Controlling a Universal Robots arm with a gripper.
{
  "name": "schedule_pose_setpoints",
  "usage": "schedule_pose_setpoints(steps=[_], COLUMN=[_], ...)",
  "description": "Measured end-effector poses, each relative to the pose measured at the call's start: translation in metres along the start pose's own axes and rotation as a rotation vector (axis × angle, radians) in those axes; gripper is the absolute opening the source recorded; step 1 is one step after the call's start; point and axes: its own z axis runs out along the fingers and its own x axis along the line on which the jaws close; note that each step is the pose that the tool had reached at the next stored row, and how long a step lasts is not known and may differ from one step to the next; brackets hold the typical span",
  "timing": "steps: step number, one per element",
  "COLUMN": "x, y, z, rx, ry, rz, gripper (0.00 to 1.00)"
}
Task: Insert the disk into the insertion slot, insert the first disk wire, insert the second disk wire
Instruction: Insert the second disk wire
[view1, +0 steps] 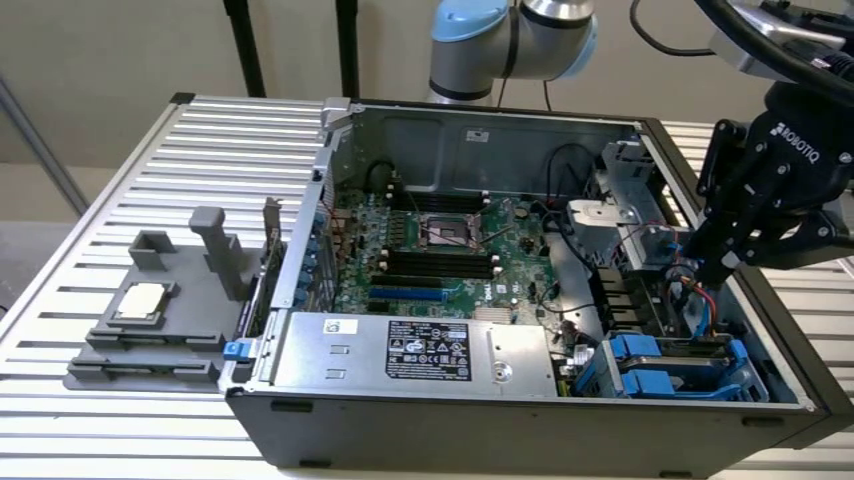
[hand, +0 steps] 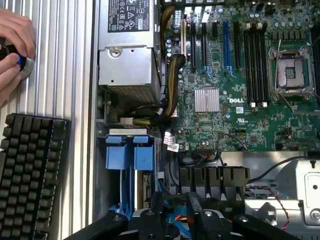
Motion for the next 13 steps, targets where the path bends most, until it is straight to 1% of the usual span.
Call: schedule_pose_setpoints(steps=[4, 6, 7, 9, 10, 11, 13], x=[-0.0003, -0.0005, -0.0006, -0.0008, -0.0008, -0.0009, -0.0010], y=[-0.0004, -0.0006, -0.0008, -0.0013, -0.0017, -0.0021, -0.0027], z=[0.0006, 0.0007, 0.0008, 0.0011, 0.0012, 0.0014, 0.0017], rx=[-0.0038, -0.0053, -0.0060, -0.0073, -0.0081, -0.0090, -0.0106], ry=[0.0047, 0.0087, 0.0112, 0.0164, 0.0193, 0.0222, 0.0311], rz=[0.000, 0.001, 0.001, 0.001, 0.002, 0.002, 0.003], gripper=[0.33, 0.33, 0.31, 0.31, 0.24, 0.24, 0.24])
